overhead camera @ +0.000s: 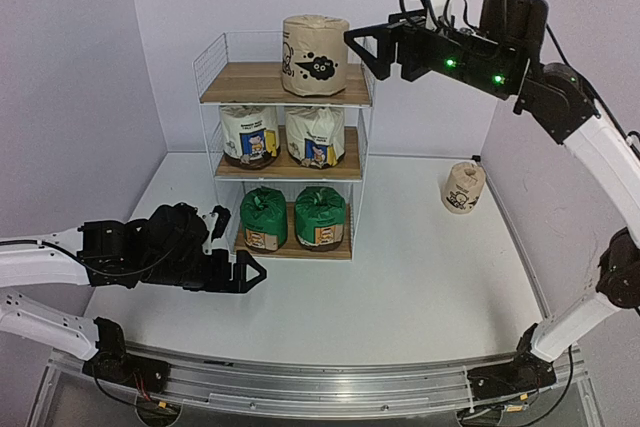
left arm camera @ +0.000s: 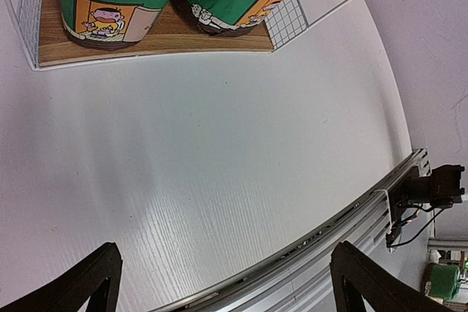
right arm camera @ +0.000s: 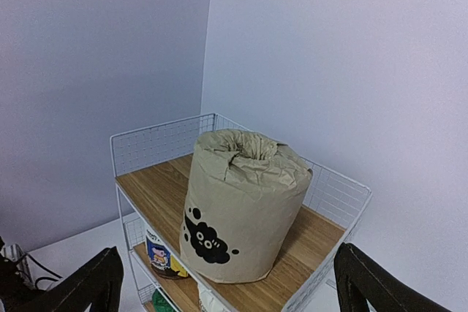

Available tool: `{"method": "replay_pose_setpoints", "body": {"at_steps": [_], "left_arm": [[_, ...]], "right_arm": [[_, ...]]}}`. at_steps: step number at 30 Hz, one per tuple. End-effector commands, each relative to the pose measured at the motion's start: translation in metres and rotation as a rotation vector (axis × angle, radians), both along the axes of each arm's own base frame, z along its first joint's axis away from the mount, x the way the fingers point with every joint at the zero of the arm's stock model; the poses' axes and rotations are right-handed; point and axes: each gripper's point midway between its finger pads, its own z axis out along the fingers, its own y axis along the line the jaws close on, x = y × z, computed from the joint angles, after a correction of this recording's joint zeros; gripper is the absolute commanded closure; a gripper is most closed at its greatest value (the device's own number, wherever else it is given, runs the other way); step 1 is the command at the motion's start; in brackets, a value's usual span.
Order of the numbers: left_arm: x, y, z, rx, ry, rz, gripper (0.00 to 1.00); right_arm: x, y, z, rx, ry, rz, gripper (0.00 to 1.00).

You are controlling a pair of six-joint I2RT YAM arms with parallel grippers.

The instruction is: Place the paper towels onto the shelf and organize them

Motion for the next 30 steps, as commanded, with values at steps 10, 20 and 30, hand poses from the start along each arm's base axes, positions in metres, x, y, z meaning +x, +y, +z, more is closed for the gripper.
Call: {"method": "replay_pose_setpoints", "body": {"at_steps": [10,20,30], "left_arm": [[0.004,-0.013,0.021,-0.058,-0.068,-0.056,0.0],[0.008,-0.03,0.01,-0.027,-0.052,-0.089,0.0],[0.016,-0.048,0.006,0.0,-0.052,-0.108,0.0]], "right_arm": [[-0.011,-0.067,-0.16,-0.014,0.393,-0.239,0.03],[0.06,-0.205,-0.328,0.057,0.844,-0.755,0.02],[0.168,-0.344,-0.35,0.438,1.053,-1.079,0.05]]}}
